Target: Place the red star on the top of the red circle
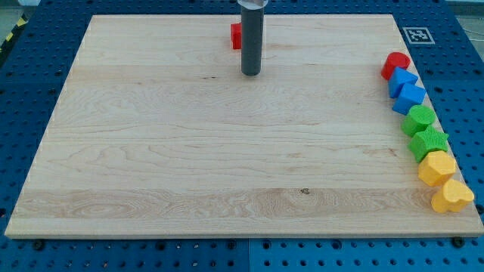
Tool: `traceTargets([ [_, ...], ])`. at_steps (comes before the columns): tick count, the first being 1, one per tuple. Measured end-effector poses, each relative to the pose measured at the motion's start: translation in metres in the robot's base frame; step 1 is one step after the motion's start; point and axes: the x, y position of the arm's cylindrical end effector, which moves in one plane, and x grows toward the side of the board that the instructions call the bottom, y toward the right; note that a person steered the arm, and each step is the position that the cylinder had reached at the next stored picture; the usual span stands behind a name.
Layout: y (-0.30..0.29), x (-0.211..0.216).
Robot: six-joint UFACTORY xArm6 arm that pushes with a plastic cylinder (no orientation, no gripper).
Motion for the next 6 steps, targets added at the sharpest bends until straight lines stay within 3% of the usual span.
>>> traceTargets([
  [2,-0.009,-0.006],
  [4,-0.067,-0.041],
  [6,-0.082,-0.096],
])
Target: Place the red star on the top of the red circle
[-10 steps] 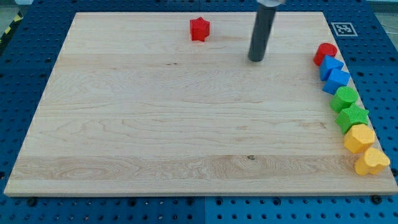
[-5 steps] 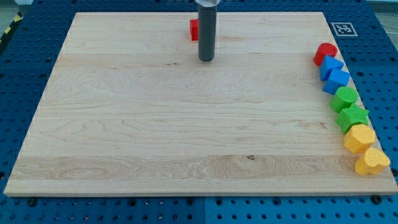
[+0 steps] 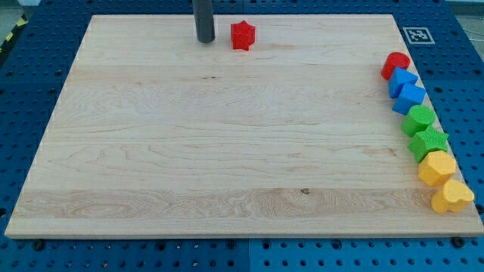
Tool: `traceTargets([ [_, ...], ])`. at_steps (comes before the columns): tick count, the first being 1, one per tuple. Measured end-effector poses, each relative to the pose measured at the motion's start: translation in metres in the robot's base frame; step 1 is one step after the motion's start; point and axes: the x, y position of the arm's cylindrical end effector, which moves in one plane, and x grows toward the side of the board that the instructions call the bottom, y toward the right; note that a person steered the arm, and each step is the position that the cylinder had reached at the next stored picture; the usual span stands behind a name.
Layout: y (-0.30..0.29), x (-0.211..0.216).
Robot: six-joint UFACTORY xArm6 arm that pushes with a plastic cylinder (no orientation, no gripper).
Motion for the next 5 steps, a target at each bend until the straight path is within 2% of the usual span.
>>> traceTargets([
  [5,0.04,0.007],
])
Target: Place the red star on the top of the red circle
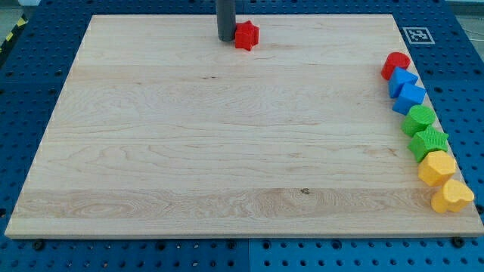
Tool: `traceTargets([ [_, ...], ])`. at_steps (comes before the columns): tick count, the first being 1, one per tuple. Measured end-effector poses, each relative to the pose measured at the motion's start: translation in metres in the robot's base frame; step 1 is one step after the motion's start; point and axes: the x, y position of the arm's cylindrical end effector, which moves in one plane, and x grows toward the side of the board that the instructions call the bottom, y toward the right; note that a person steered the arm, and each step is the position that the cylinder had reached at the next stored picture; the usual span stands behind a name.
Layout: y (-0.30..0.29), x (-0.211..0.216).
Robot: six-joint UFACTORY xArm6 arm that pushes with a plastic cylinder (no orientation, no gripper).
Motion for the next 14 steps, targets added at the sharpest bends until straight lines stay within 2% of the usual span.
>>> traceTargets([
  [2,0.028,0.0],
  [6,0.044,0.001],
  [14,0.201,0.002],
])
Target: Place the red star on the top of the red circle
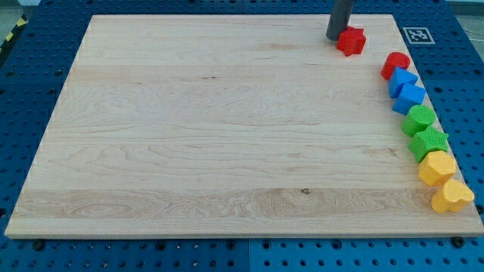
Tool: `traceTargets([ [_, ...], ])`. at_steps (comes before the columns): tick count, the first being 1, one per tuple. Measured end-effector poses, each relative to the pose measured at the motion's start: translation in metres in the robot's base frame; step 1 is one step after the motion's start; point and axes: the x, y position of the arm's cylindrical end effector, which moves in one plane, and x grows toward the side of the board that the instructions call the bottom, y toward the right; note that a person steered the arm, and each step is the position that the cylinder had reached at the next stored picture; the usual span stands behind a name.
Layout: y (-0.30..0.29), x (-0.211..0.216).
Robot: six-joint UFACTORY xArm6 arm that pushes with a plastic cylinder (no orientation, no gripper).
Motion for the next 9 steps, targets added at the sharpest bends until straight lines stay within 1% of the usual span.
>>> traceTargets([
  [2,0.0,0.017],
  [7,0.06,0.017],
  [9,0.026,0.015],
])
